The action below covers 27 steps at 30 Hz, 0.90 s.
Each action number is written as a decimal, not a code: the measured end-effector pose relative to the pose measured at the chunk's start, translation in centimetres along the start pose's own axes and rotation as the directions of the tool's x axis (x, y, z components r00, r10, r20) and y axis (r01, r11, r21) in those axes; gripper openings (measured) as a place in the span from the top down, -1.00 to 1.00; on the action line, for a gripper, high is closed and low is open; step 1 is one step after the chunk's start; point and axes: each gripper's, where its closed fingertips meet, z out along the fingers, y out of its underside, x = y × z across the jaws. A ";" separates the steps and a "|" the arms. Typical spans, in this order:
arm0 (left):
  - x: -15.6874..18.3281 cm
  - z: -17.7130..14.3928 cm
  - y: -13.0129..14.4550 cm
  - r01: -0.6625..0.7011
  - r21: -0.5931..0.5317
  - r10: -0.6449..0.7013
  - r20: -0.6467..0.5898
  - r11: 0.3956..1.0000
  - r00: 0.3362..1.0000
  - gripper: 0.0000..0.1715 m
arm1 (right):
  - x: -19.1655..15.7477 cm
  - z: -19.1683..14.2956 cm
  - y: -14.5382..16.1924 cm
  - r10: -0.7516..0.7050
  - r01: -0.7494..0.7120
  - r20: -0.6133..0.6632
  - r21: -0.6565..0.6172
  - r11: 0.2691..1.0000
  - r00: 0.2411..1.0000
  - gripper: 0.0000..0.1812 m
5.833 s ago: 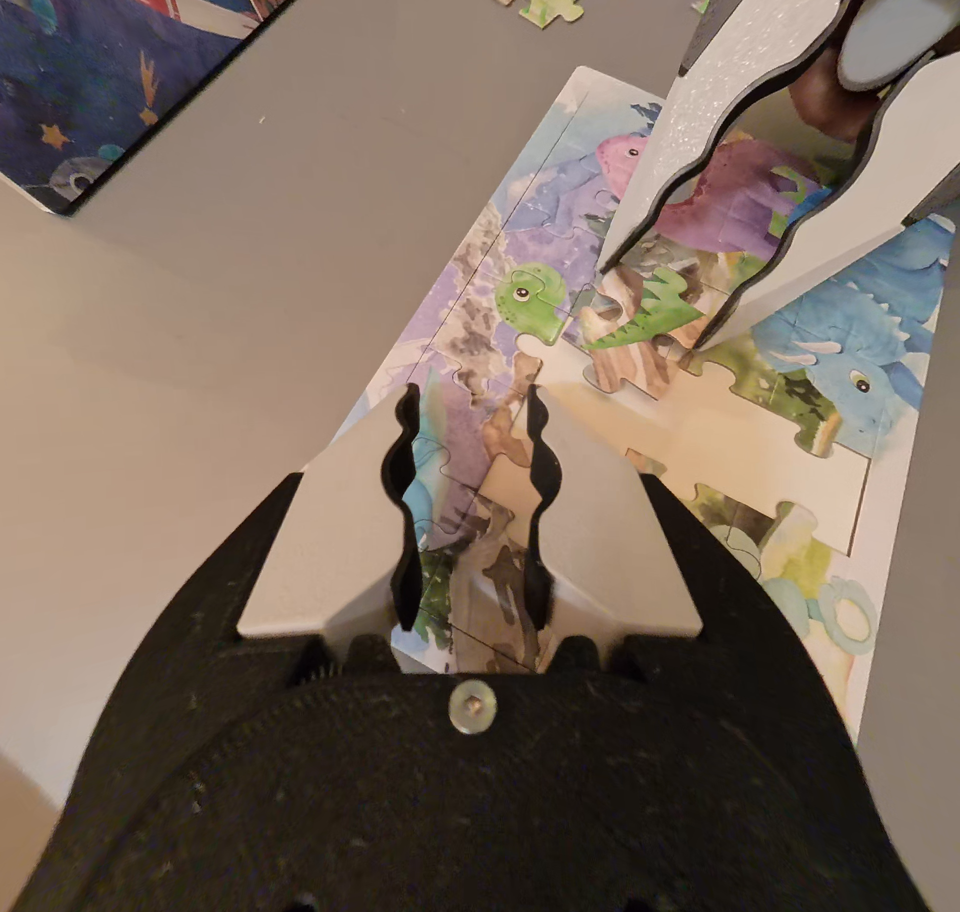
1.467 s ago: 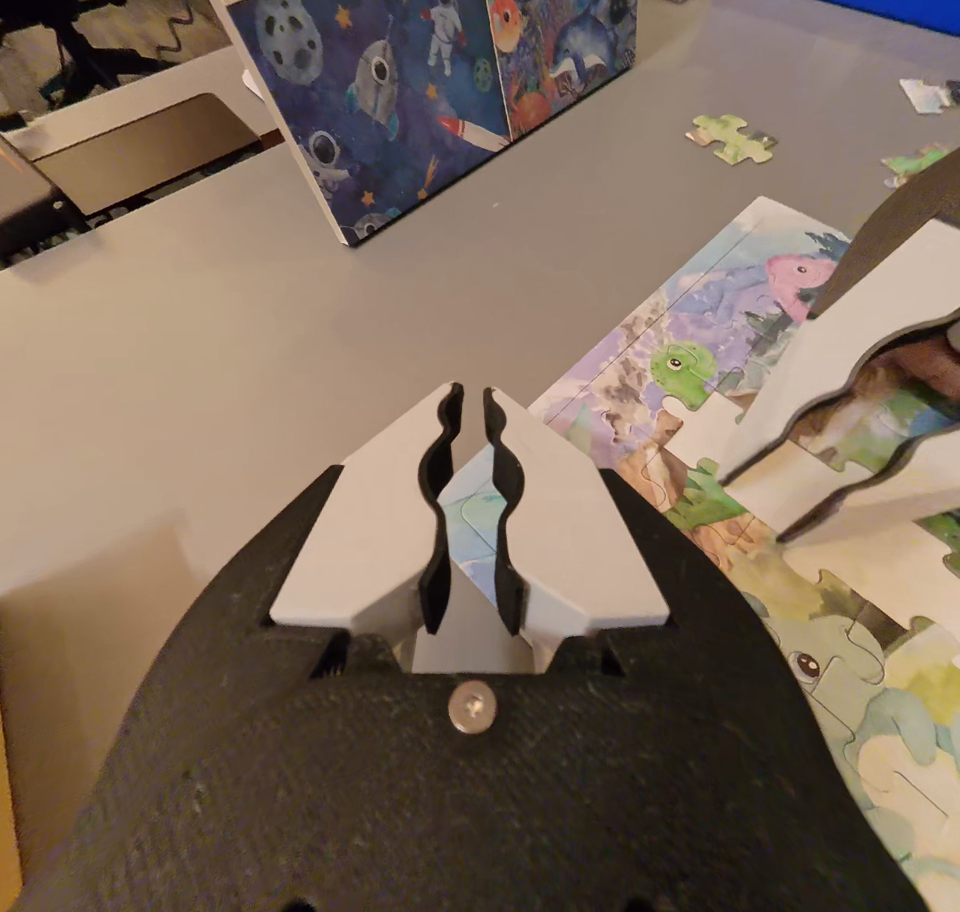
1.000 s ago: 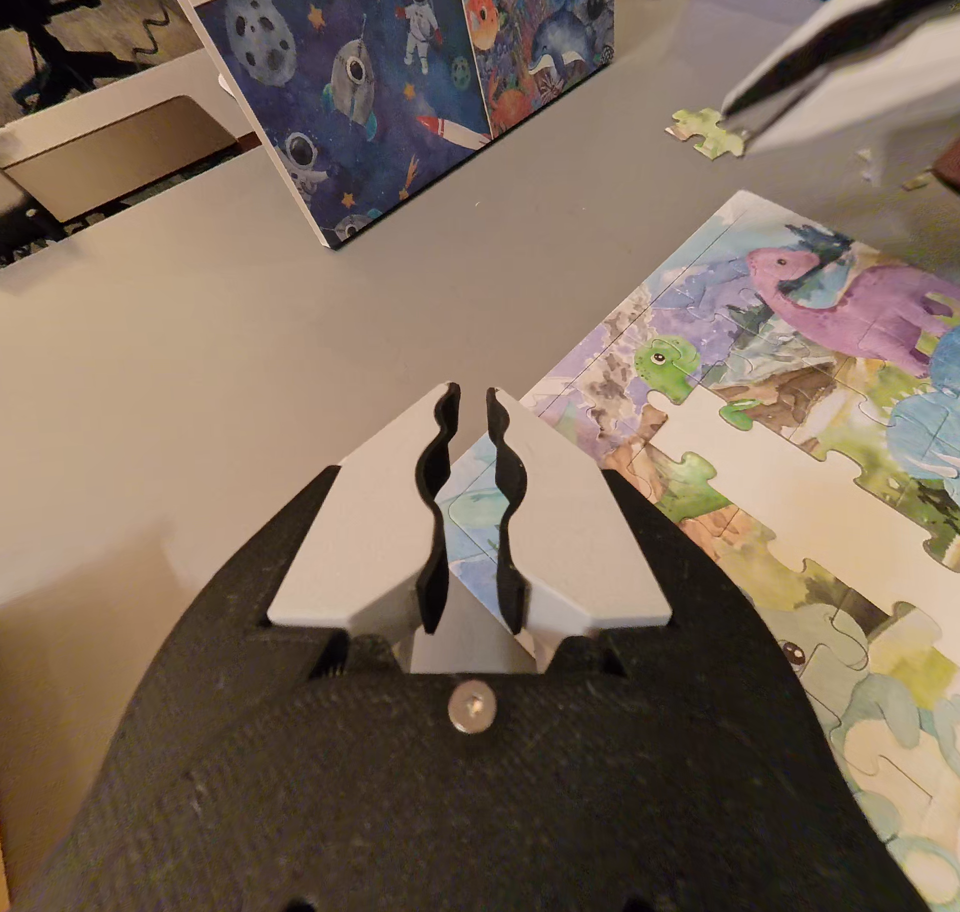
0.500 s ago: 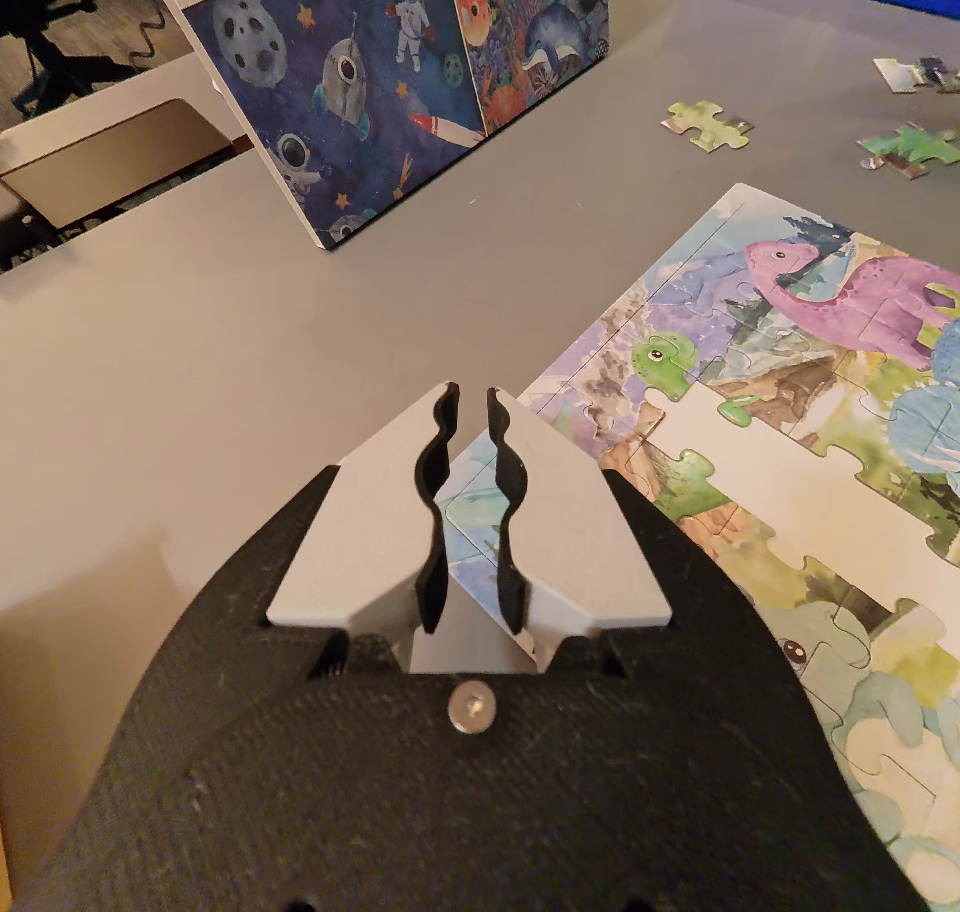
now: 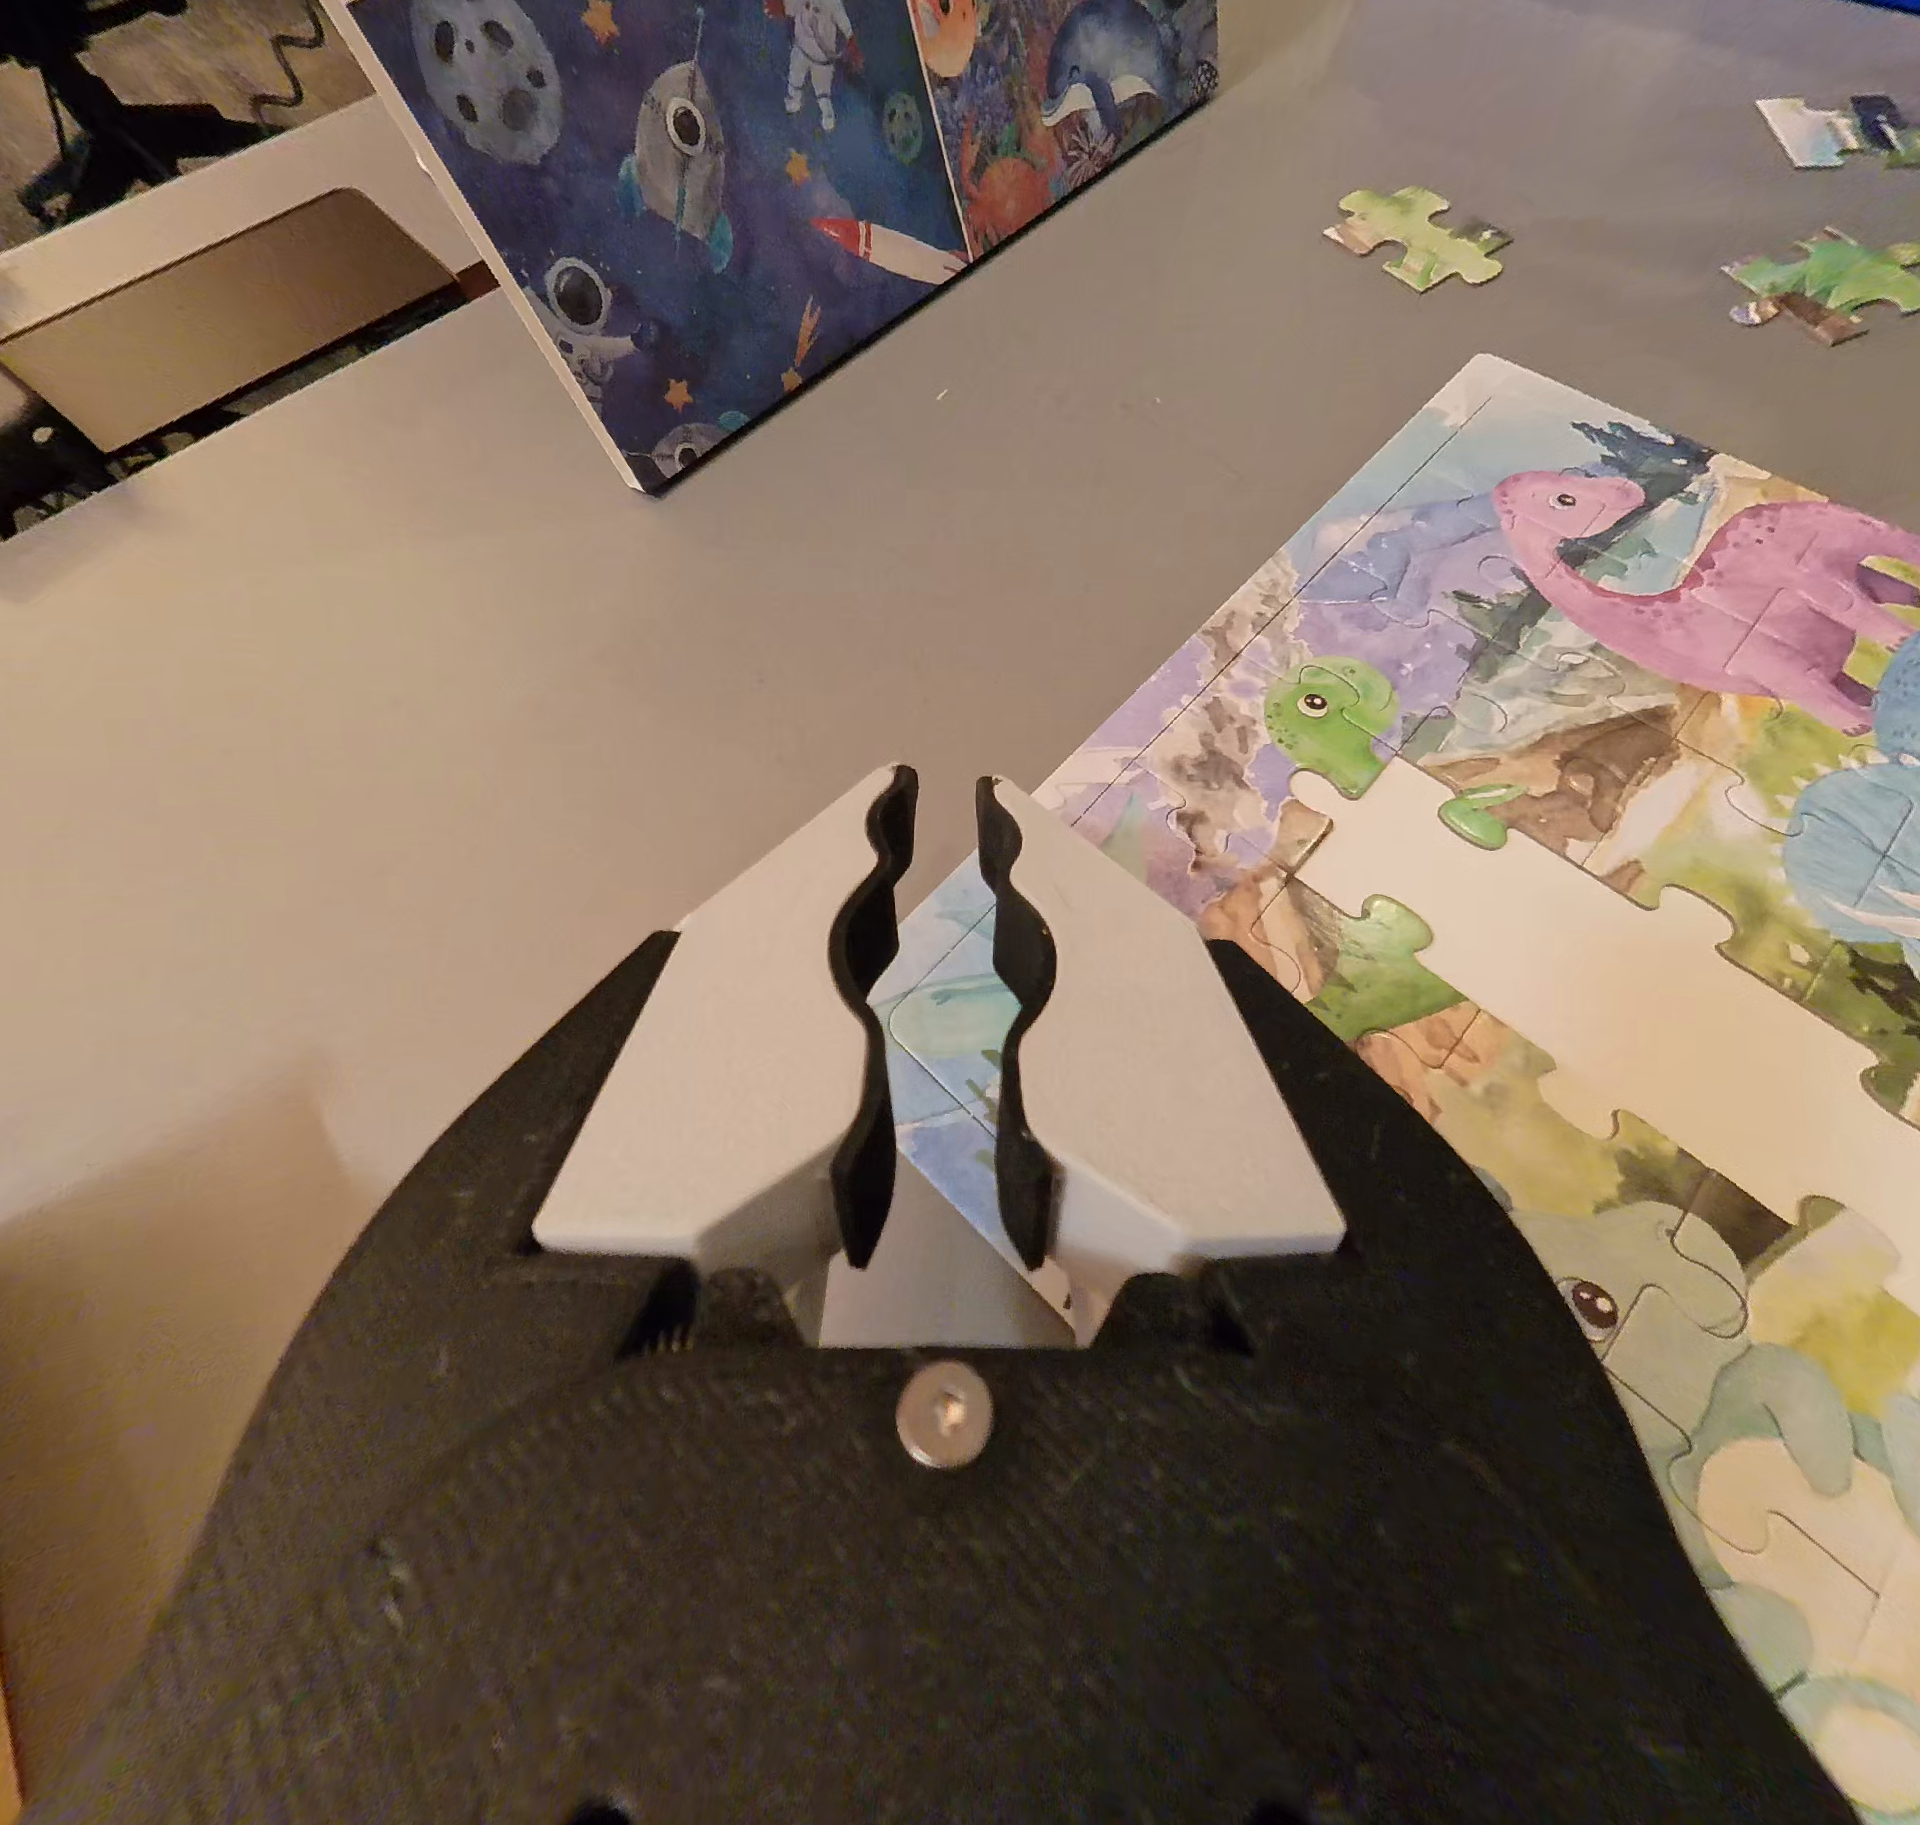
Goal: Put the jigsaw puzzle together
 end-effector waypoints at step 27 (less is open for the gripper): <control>0.1 -0.2 -0.5 -0.016 0.034 0.016 0.004 0.999 1.000 0.91 | -11.8 -7.8 11.1 0.294 0.009 0.537 -0.490 0.871 0.791 0.55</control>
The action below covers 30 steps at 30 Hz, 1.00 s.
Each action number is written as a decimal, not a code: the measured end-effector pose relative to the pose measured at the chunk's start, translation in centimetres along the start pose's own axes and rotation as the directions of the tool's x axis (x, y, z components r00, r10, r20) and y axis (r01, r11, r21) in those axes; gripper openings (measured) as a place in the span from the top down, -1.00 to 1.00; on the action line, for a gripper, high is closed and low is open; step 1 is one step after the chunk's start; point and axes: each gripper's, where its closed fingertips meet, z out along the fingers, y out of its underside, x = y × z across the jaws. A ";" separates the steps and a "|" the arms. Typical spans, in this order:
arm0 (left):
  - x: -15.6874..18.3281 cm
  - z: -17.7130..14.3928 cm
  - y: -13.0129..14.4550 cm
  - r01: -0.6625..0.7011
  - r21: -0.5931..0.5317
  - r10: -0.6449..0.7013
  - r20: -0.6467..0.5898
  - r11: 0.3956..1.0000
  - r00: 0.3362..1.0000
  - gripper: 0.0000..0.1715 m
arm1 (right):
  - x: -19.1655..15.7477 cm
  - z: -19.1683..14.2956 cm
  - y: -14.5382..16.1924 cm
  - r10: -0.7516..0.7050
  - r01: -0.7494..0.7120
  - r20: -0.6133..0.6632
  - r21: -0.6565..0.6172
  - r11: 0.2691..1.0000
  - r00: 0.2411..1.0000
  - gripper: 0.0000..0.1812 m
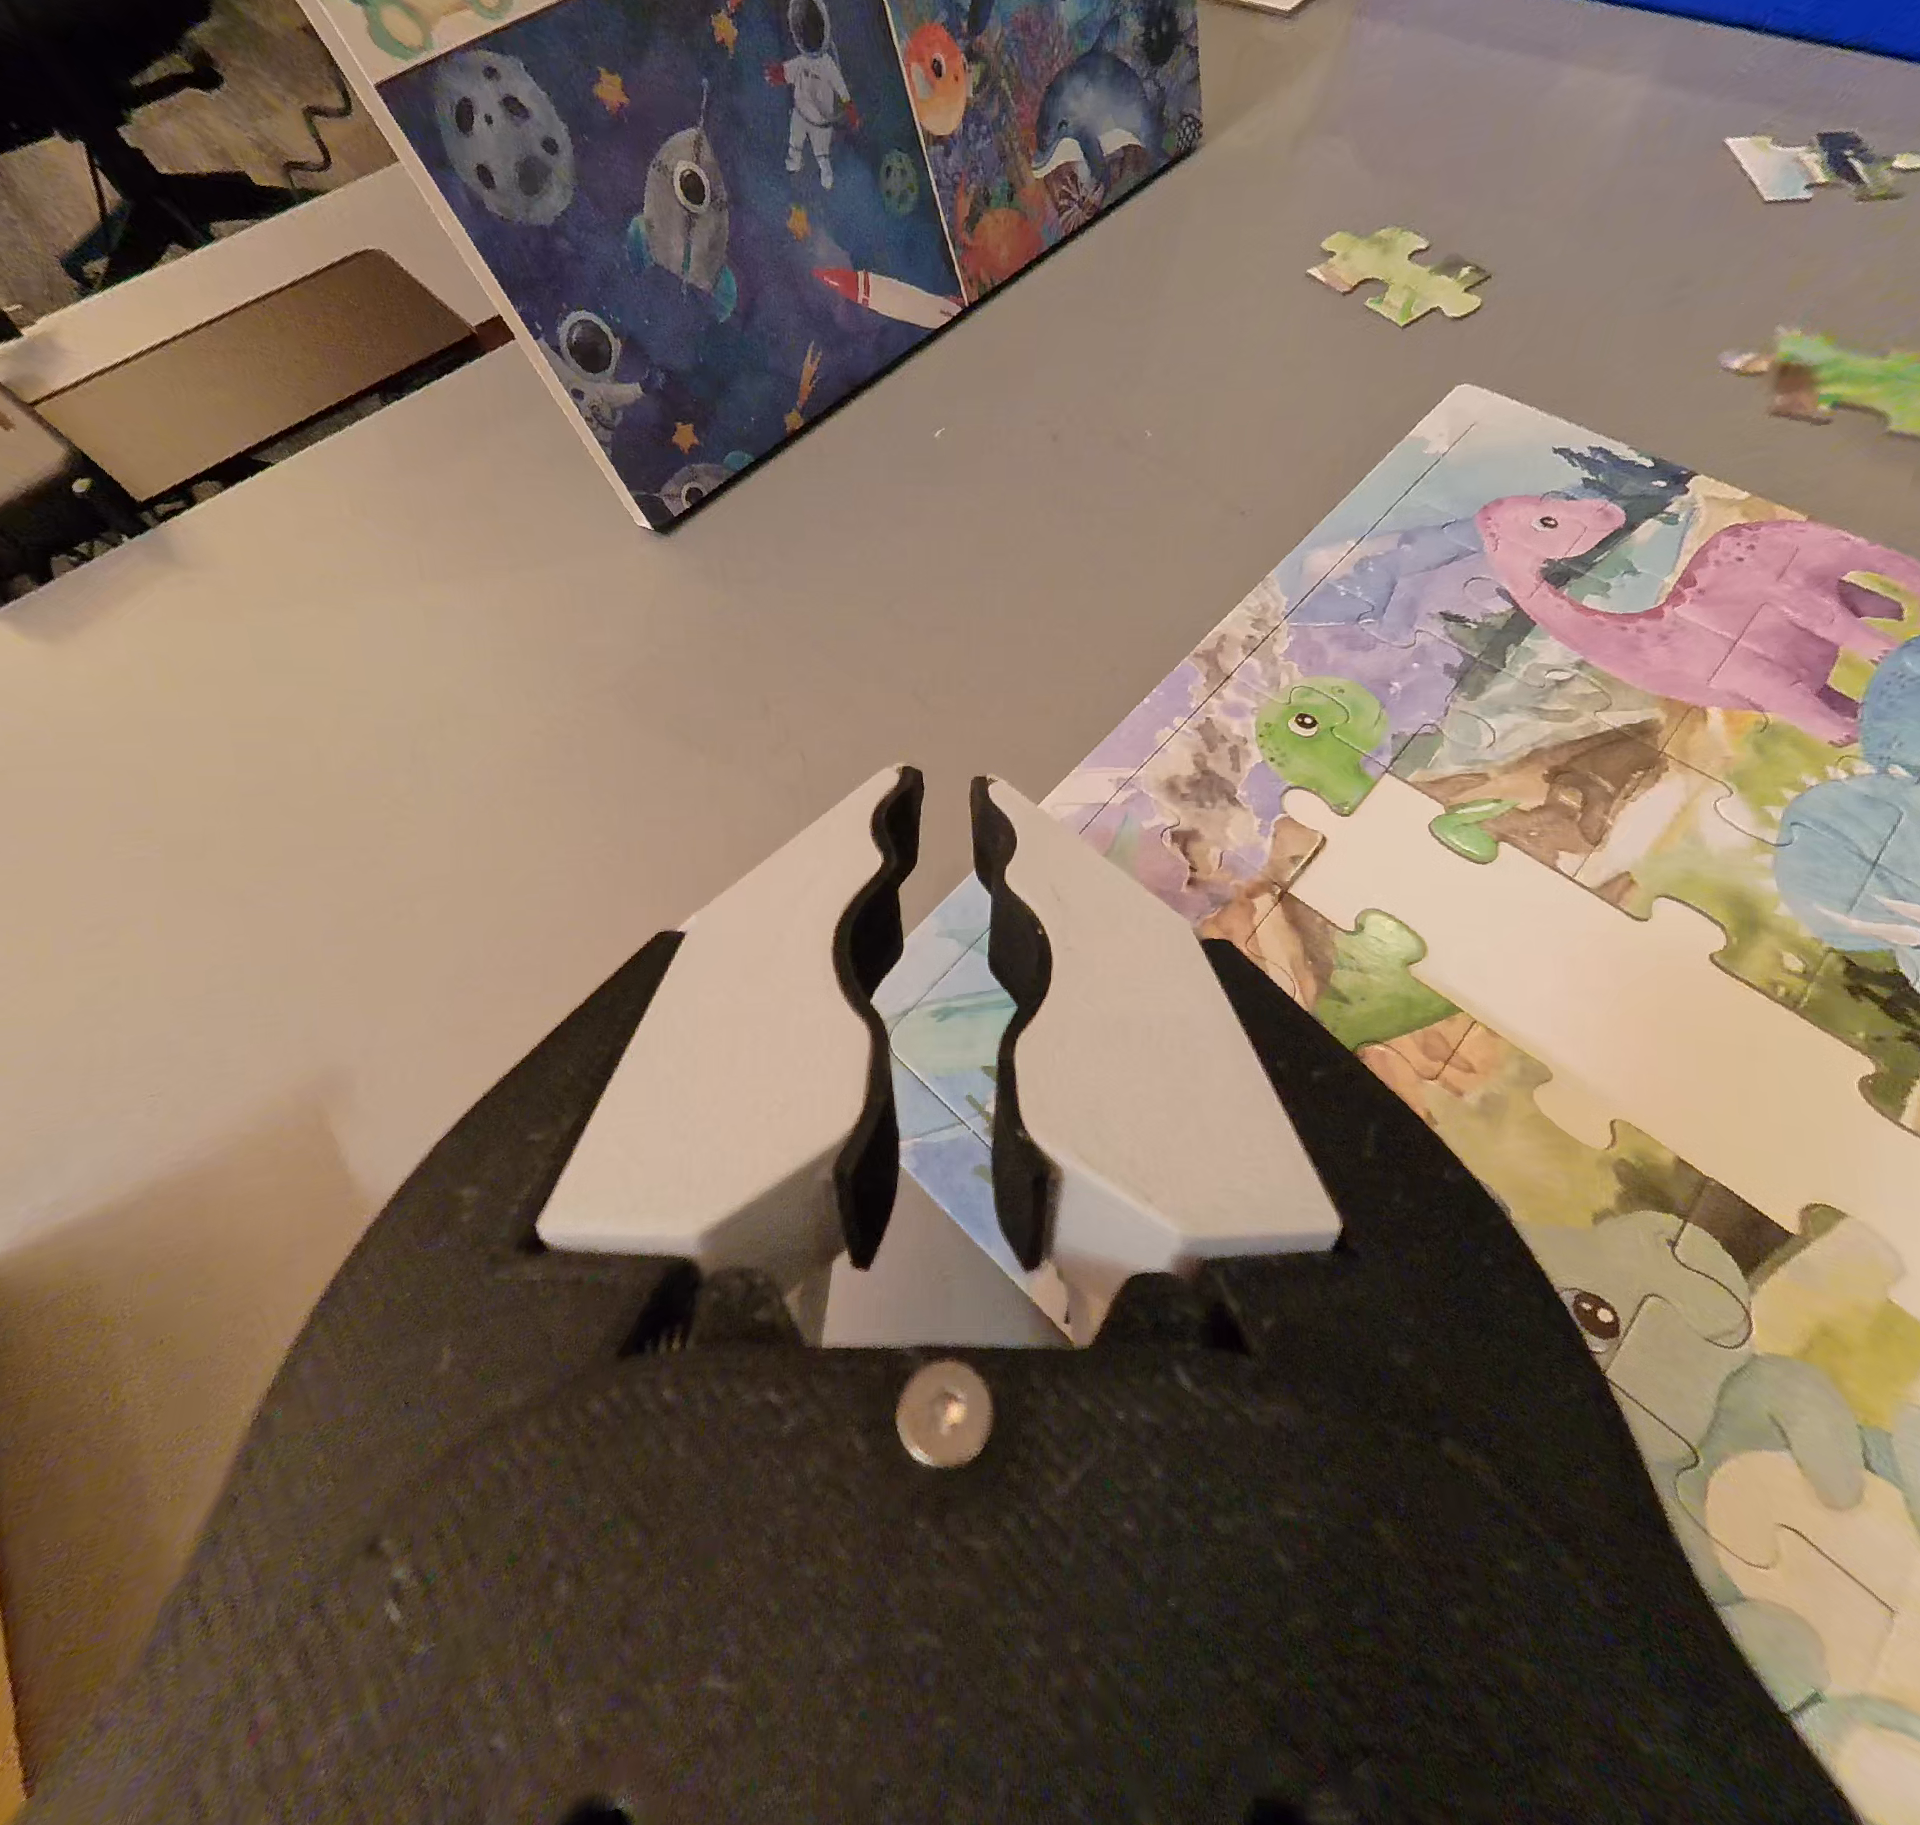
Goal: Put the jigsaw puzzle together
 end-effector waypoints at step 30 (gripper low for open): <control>0.4 0.3 0.3 -0.028 -0.023 0.028 -0.004 0.999 1.000 0.90 | 3.0 -0.1 -0.8 -0.119 0.139 -0.332 0.039 0.989 0.936 0.27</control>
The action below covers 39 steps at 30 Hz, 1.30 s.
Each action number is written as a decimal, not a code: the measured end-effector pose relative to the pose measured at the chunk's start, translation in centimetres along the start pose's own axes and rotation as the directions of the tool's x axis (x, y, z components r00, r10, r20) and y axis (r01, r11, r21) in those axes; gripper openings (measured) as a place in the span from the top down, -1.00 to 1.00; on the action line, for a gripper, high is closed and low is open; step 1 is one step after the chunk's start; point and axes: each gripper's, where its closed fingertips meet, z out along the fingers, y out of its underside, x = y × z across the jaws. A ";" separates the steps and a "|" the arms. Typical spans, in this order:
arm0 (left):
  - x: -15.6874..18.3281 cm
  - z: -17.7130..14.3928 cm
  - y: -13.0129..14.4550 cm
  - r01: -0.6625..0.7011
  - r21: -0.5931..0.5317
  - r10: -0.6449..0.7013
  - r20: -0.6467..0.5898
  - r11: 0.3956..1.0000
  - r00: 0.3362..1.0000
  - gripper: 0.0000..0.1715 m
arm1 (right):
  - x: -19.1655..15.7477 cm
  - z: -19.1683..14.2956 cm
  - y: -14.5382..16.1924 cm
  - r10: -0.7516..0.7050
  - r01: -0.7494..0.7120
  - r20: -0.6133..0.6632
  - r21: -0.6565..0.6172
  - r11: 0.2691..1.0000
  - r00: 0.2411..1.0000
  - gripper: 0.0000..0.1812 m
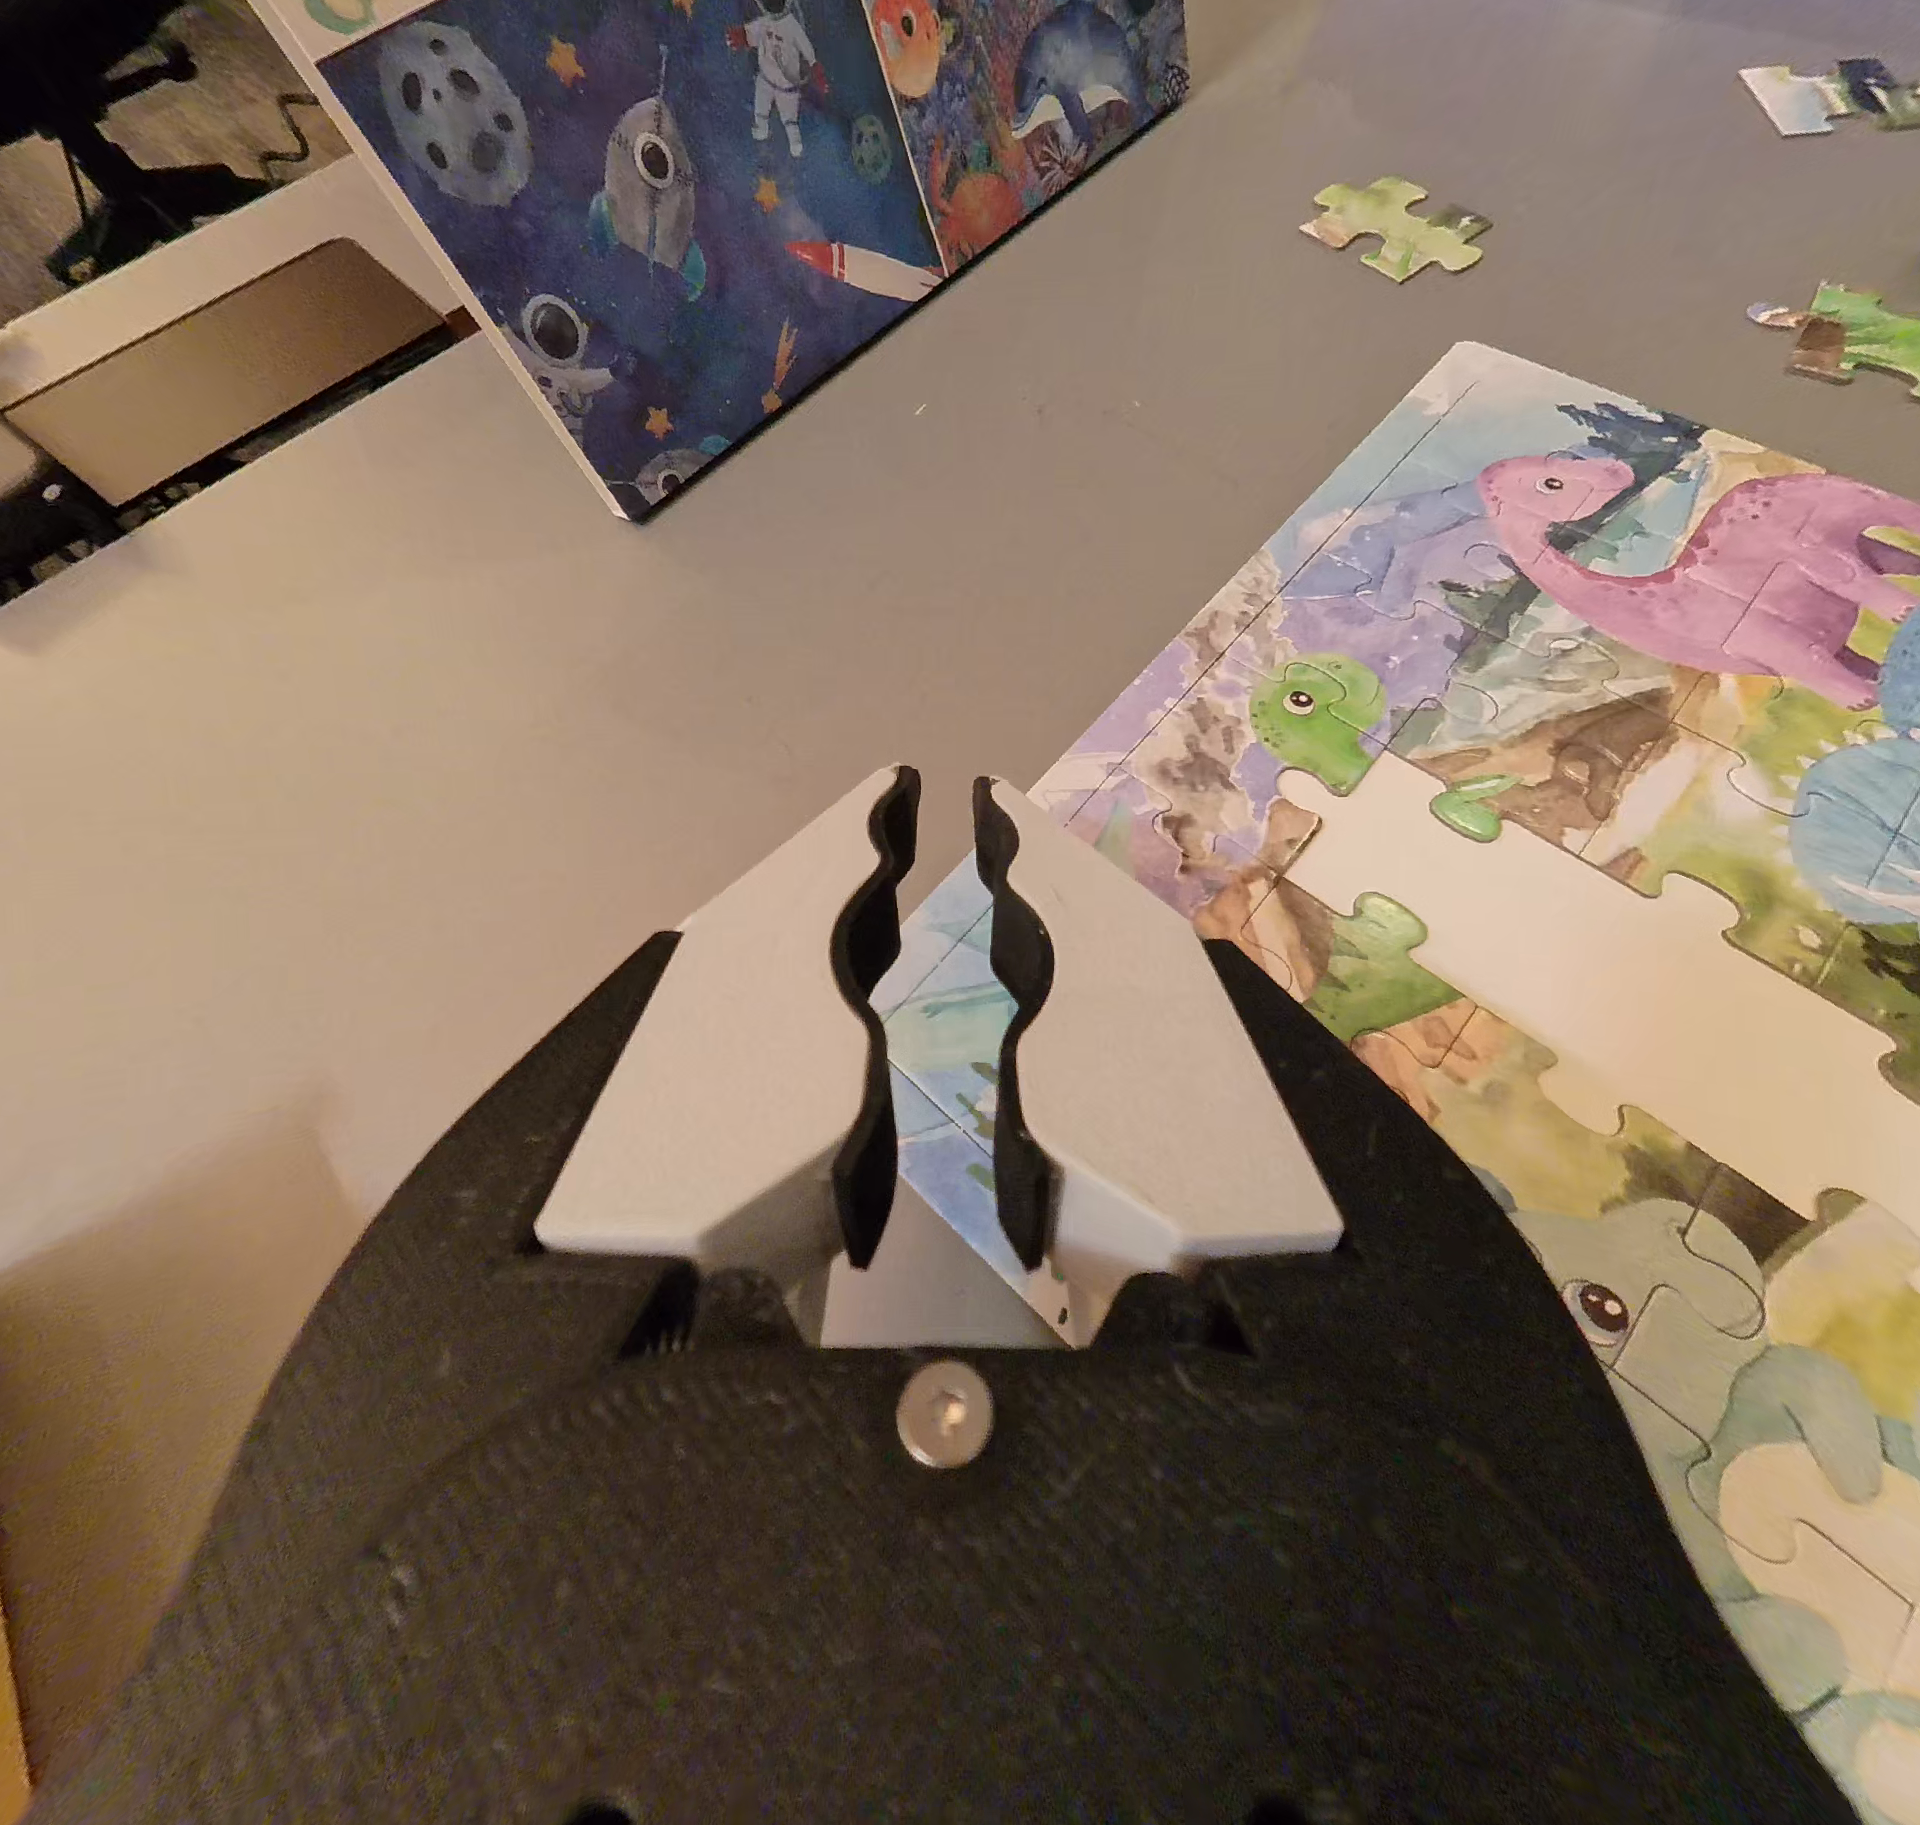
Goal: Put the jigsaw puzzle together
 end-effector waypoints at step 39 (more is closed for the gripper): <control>0.5 0.3 0.3 -0.032 -0.021 0.032 -0.002 0.999 0.999 0.89 | 6.4 3.2 -2.1 0.198 -0.210 -0.310 -0.004 0.978 0.930 0.44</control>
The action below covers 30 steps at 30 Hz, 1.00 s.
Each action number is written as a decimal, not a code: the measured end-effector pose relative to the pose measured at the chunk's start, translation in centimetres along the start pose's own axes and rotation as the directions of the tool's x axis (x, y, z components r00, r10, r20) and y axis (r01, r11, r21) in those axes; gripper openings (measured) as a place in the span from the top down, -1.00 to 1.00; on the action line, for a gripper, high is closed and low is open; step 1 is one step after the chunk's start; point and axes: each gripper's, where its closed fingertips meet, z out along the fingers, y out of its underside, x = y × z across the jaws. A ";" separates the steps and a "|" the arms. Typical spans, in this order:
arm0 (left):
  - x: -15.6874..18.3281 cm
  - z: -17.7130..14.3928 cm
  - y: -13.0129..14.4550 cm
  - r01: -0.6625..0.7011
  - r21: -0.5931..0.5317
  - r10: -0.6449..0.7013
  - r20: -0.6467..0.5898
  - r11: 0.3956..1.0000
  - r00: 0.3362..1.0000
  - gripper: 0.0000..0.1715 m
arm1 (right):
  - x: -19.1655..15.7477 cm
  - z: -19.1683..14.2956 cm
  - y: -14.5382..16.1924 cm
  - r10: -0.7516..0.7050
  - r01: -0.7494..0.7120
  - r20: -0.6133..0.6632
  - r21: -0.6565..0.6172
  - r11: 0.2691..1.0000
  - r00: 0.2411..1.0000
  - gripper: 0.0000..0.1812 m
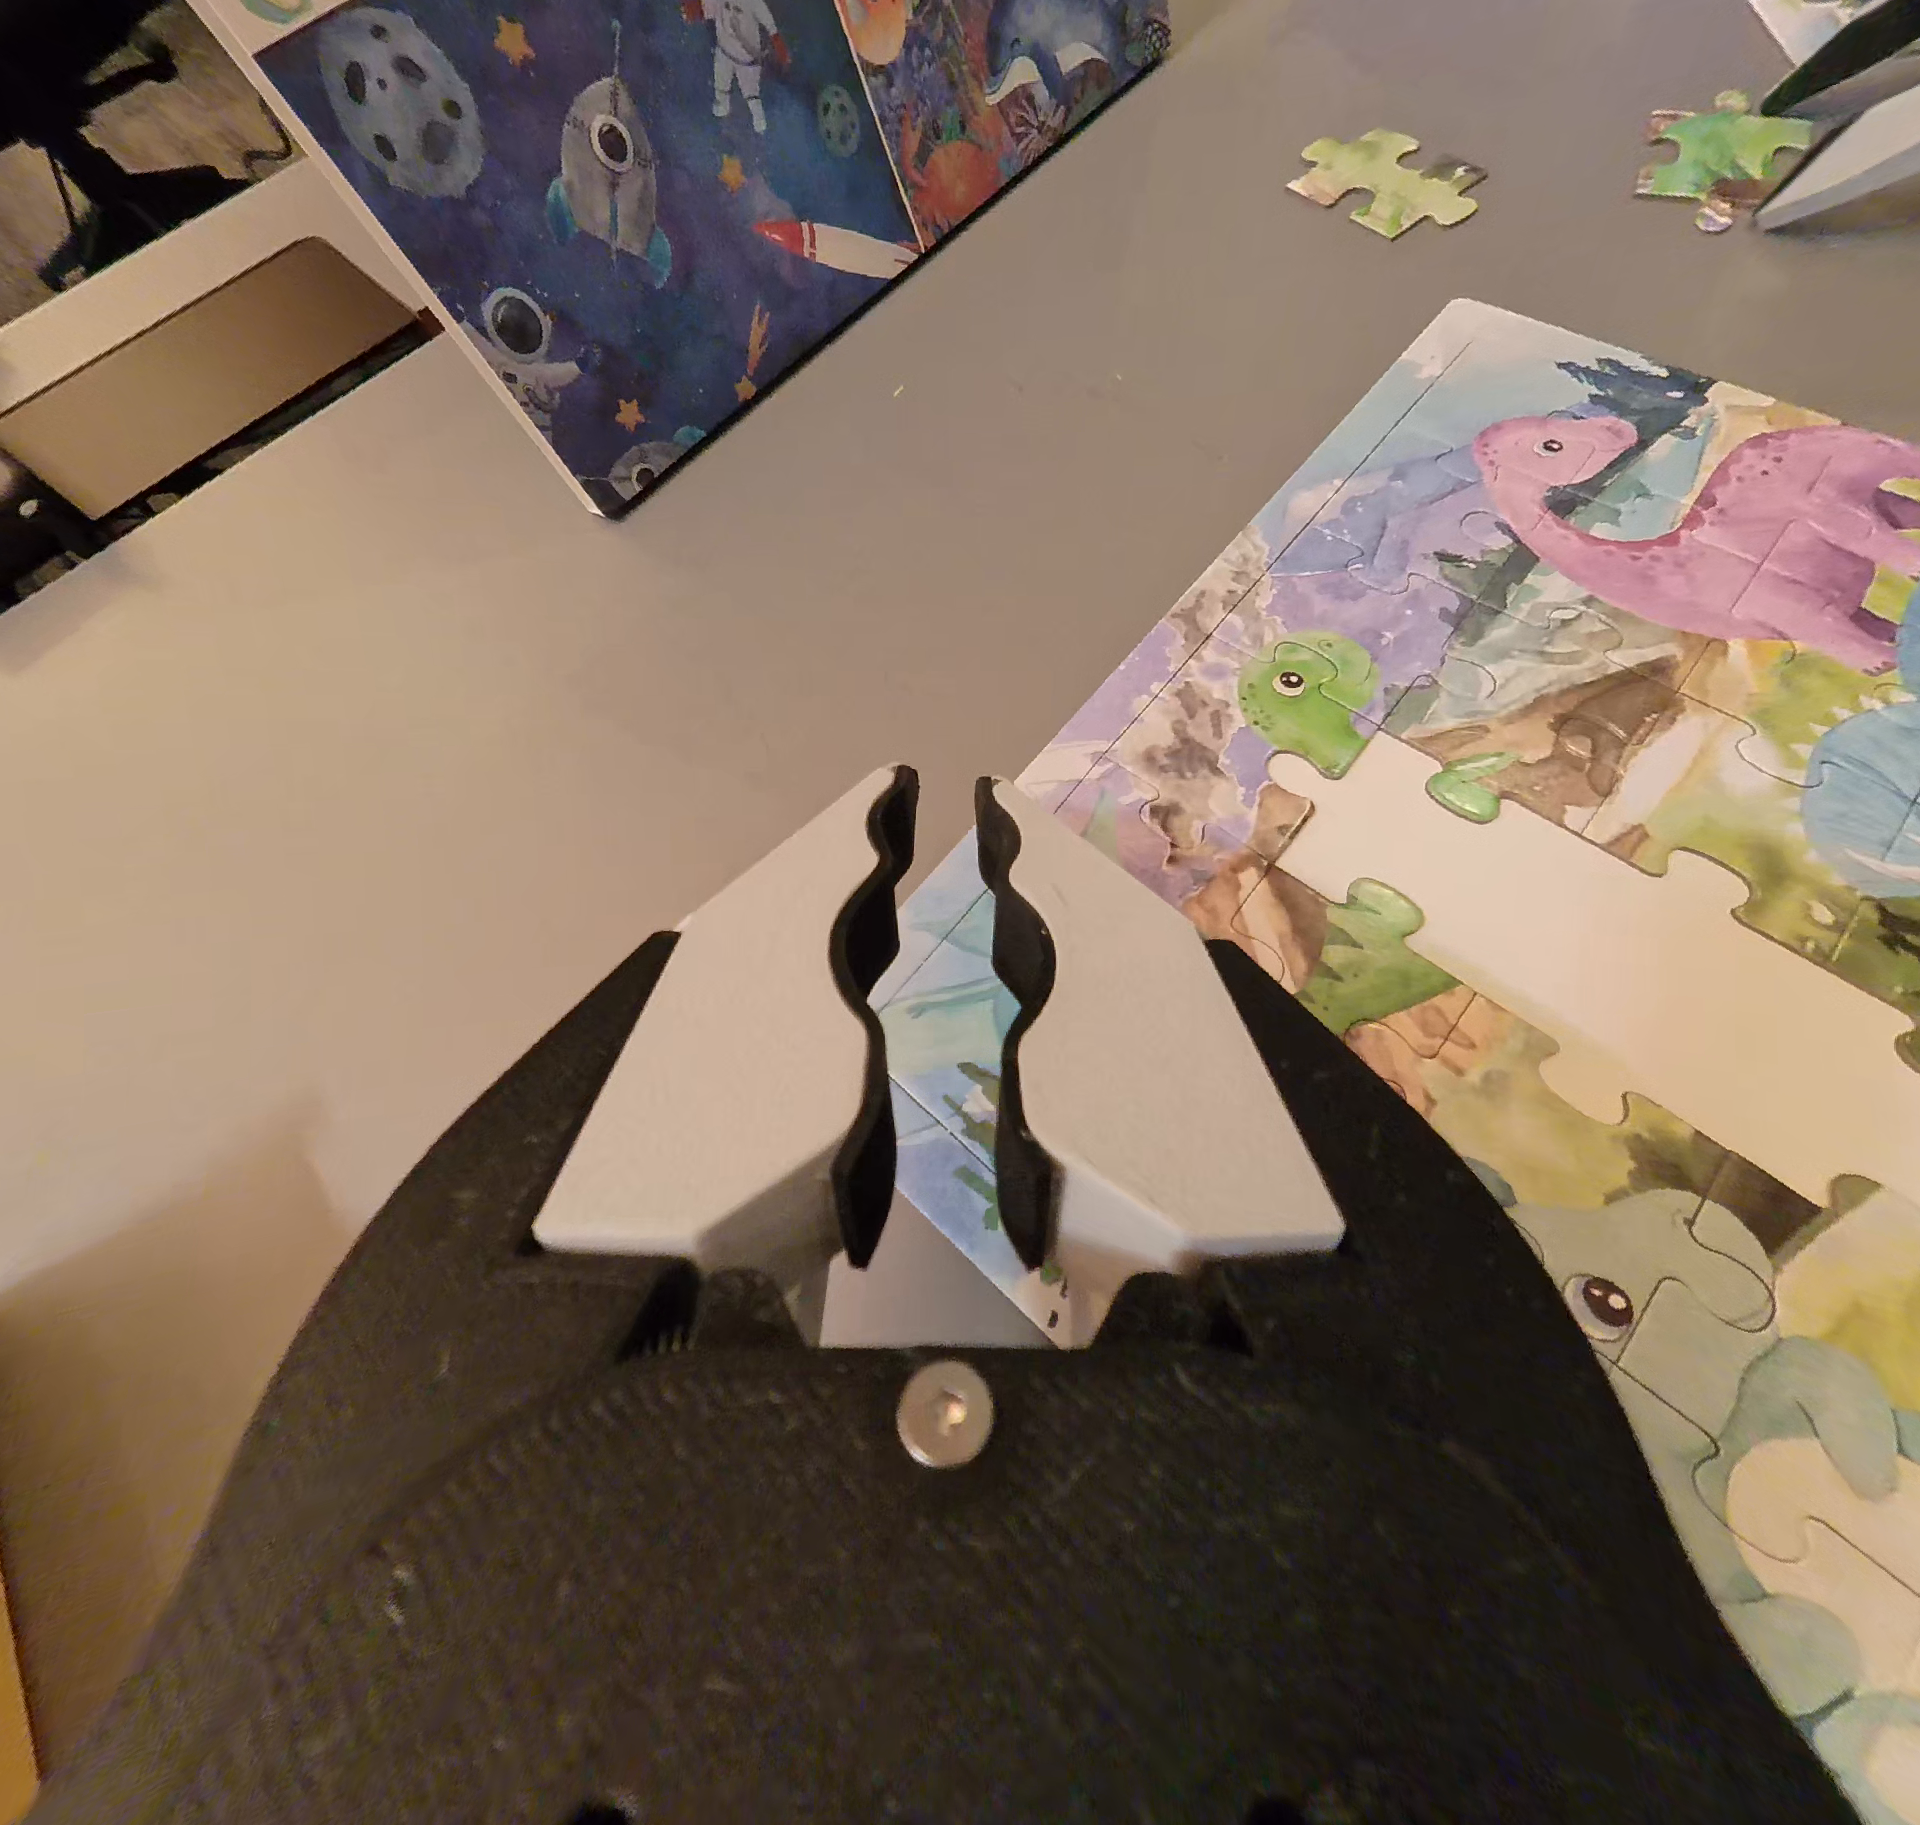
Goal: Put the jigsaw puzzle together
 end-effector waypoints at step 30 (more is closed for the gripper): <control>0.7 0.1 -0.2 -0.020 0.004 0.020 -0.017 1.000 1.000 0.89 | -2.5 1.1 -2.3 -0.255 0.260 0.197 0.004 0.966 0.947 0.32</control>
